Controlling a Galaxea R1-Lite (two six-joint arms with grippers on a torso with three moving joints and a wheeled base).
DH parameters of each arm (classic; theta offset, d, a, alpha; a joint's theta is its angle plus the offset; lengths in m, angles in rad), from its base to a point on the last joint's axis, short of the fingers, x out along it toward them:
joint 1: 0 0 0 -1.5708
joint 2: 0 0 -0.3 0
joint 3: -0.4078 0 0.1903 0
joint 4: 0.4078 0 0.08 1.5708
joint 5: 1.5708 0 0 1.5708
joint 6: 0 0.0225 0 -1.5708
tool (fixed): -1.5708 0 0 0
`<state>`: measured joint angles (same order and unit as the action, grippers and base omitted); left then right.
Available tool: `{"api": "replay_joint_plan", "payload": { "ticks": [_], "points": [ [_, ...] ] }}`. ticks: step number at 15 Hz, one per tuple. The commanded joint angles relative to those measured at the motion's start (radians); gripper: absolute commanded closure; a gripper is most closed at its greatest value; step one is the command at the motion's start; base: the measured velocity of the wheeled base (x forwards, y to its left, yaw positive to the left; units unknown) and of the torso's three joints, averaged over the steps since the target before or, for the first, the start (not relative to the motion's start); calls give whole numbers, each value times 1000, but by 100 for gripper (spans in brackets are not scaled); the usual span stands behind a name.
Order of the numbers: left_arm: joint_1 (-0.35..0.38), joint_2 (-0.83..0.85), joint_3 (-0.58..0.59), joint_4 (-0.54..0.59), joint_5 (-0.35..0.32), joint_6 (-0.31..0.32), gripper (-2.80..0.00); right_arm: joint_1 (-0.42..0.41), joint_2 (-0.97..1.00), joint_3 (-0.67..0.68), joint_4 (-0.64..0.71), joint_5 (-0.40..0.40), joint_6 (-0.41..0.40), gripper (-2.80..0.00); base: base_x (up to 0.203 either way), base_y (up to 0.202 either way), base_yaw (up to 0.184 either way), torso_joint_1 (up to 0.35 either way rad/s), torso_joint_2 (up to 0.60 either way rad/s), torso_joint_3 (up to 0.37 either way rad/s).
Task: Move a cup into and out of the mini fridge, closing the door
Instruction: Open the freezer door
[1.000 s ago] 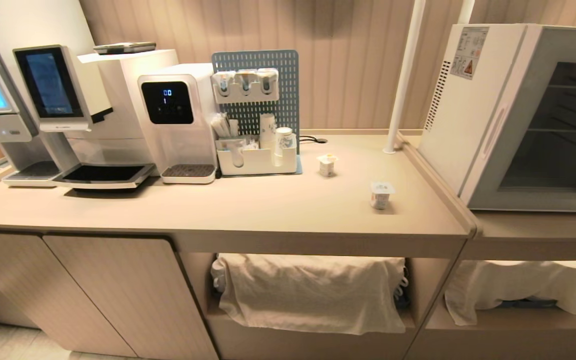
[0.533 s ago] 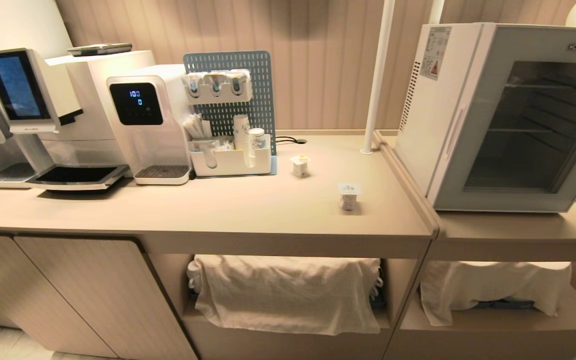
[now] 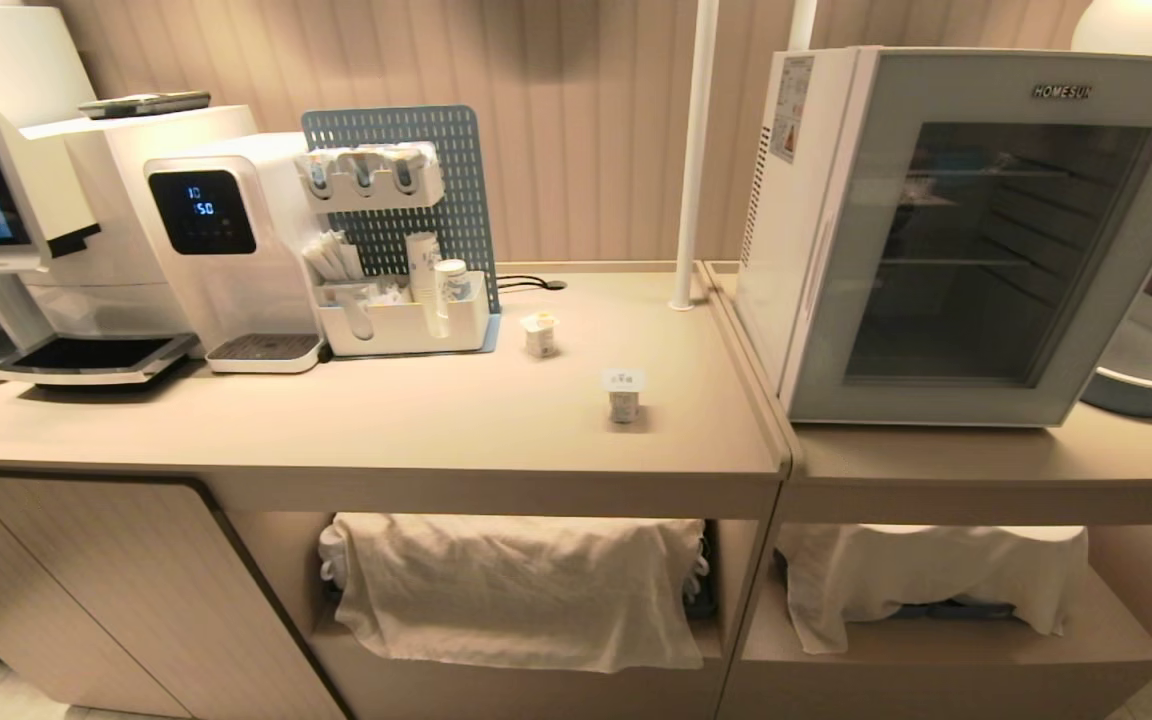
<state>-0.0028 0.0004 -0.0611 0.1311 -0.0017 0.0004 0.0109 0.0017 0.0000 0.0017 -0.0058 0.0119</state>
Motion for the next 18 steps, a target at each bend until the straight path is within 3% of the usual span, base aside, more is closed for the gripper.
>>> {"api": "replay_joint_plan", "payload": {
  "ticks": [1,18],
  "points": [
    [0,0,0,1,0,0,0,0,1,0,0,0,0,0,0,-196,-1,2,2,2],
    [0,0,0,1,-1,0,0,0,2,0,0,0,-1,0,0,-195,-1,3,3,3]
  ]
}}
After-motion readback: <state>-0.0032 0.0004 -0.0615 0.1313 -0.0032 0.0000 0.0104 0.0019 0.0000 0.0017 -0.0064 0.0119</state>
